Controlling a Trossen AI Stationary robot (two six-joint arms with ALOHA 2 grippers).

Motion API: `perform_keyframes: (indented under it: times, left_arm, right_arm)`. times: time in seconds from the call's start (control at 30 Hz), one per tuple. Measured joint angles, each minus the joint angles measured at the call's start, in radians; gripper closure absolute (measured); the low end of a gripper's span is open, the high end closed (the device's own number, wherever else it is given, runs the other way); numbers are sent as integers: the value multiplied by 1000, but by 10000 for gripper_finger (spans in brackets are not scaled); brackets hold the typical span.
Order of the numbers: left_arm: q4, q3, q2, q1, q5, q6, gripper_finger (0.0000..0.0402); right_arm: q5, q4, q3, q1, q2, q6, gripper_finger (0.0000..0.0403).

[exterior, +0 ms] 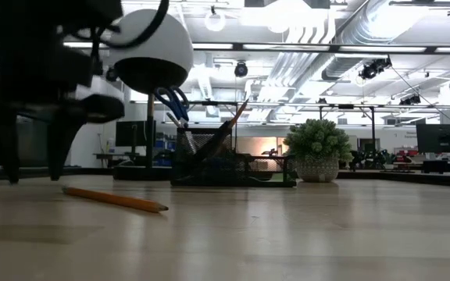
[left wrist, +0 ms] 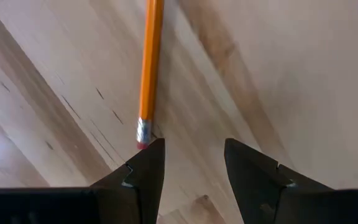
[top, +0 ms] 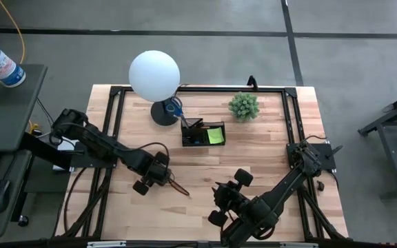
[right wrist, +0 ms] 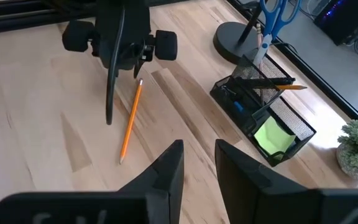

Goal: Pick and place office supplies into organizer
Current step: Put the orange pencil into the desk organizer

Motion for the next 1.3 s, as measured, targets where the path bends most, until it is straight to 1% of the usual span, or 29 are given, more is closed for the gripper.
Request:
perform_keyframes:
  times: [0.1,0.2,0.4,0.47,0.57,0.67,0.73,0.8,0.93,1.1,1.3]
  left_arm:
    - [40,-41,0,0,-6,-44,247]
    - [74,-54,0,0,-4,-80,247]
    - [30,-54,-67,8,-3,-85,249]
    - [36,-58,-103,26,-3,-63,256]
    - [43,-71,-155,82,10,-32,278]
    - [47,-84,-197,146,102,21,304]
    - [65,-93,-200,174,169,63,318]
    - [59,-100,-200,194,194,90,327]
    - [69,-106,-198,218,195,95,332]
    - [94,-107,-198,217,196,126,326]
    - [153,-146,-198,216,202,164,325]
  right_arm:
    - [0,0,0,0,0,4,320]
    - [-1,0,0,0,0,9,320]
    - [-24,0,0,0,0,38,320]
    - [-27,0,0,0,0,45,320]
    - [-27,0,0,1,0,45,320]
    - [-27,0,0,1,0,46,320]
    - [-27,0,0,1,0,45,320]
    - [-26,0,0,1,0,45,320]
    - [-26,0,0,0,0,45,320]
    - [-27,0,0,-4,0,45,320]
    - [-45,0,0,-14,0,58,320]
